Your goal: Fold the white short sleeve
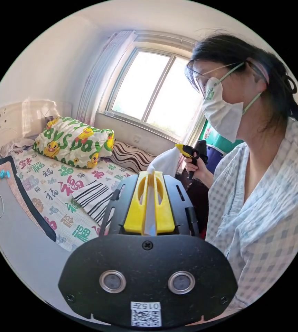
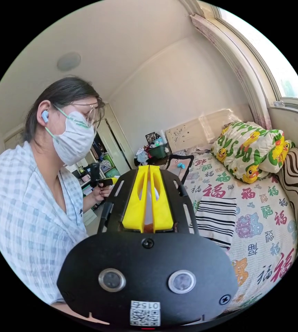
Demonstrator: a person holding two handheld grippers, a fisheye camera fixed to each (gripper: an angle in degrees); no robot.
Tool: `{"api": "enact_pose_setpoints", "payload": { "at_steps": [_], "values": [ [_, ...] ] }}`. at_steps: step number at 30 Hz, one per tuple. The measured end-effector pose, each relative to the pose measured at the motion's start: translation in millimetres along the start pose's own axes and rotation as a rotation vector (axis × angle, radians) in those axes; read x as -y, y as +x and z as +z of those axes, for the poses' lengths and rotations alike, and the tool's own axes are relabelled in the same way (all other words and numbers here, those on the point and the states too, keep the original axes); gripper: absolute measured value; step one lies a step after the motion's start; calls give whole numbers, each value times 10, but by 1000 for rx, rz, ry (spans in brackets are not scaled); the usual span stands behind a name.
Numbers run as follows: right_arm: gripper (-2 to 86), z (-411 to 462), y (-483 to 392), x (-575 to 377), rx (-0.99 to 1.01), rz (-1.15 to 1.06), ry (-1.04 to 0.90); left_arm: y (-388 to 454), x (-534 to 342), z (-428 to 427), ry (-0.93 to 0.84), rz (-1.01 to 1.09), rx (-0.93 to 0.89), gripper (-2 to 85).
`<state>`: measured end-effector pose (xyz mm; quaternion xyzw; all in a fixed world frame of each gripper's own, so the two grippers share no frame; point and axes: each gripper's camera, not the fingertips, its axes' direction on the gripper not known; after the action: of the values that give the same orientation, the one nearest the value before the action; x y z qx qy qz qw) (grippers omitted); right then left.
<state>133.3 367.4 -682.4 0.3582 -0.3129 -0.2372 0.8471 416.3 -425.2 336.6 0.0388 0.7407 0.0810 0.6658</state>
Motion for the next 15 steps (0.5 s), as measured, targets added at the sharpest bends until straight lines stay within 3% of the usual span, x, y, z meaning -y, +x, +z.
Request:
{"api": "enact_pose_setpoints", "payload": {
  "at_steps": [4, 15],
  "values": [
    [-6, -385, 182, 242, 14, -59, 8, 10, 108, 287, 37, 15, -1, 7],
    [-3, -592, 1057, 482, 36, 69, 43, -636, 122, 1373, -2, -66, 52, 7]
  ]
}}
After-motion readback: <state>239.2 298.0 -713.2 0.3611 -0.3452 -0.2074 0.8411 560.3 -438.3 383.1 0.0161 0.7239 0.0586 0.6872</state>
